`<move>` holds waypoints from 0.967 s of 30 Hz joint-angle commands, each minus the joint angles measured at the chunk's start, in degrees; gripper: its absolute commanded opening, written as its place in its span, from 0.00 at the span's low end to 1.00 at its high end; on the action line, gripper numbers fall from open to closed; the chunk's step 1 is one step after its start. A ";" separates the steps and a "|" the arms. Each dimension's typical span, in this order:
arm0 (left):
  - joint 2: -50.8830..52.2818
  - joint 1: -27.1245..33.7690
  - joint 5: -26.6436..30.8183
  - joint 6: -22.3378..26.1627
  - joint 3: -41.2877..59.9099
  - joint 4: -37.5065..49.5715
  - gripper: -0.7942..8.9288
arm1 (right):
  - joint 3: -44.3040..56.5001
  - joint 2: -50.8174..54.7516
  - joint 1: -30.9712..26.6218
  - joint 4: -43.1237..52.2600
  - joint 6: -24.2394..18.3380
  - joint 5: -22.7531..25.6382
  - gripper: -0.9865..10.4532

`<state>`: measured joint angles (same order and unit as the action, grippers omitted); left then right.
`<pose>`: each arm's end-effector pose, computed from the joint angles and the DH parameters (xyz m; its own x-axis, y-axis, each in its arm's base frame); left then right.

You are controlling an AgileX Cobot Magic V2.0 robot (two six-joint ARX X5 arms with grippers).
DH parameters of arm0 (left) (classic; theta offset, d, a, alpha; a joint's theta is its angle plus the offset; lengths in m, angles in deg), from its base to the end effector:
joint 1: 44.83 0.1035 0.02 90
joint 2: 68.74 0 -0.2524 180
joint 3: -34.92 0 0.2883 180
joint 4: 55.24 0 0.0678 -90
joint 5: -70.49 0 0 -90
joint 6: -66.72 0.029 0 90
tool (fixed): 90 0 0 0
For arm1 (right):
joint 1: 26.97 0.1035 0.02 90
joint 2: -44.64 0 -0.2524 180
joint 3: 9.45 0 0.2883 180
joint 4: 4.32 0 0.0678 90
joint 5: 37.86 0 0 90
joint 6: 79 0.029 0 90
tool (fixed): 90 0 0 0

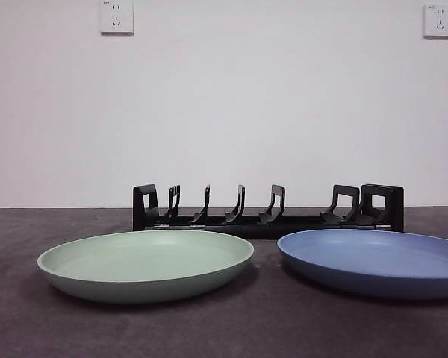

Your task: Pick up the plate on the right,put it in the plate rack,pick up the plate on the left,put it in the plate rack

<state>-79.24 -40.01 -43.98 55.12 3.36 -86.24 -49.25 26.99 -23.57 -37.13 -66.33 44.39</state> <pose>0.1342 -0.0007 0.2368 0.9282 -0.3374 -0.1571 0.2887 0.9191 -0.2681 0.1409 0.0123 0.2709 0.9641 0.1924 -0.1833 -0.1459 0.9598 0.2399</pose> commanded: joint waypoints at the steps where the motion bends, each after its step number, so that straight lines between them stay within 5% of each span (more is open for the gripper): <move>1: -3.34 0.13 -2.49 1.66 -5.22 -3.23 0.08 | -6.95 -5.07 -0.04 -5.55 -4.13 -2.95 0.08; 12: -17.55 -0.09 -10.78 10.88 -26.38 -21.49 0.07 | -30.49 -21.66 -0.04 -31.67 -15.82 -11.87 0.08; 23: -24.13 -4.79 -11.98 14.25 -33.53 -28.17 0.09 | -36.28 -25.00 -0.04 -39.19 -18.75 -13.49 0.09; 24: -24.15 -4.79 -11.98 14.23 -33.53 -28.09 0.17 | -36.28 -25.00 -0.04 -39.19 -18.75 -13.49 0.11; 27: -24.15 -4.79 -12.02 14.25 -33.53 -27.74 0.80 | -36.28 -25.35 -0.04 -39.19 -18.56 -13.51 0.48; 29: -24.17 -5.55 -12.04 14.47 -33.53 -27.63 0.83 | -36.30 -25.79 -0.04 -39.19 -17.16 -13.53 0.64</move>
<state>-103.51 -45.41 -55.74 68.70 -30.04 -114.41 -85.32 1.27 -23.57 -76.54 -84.19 31.08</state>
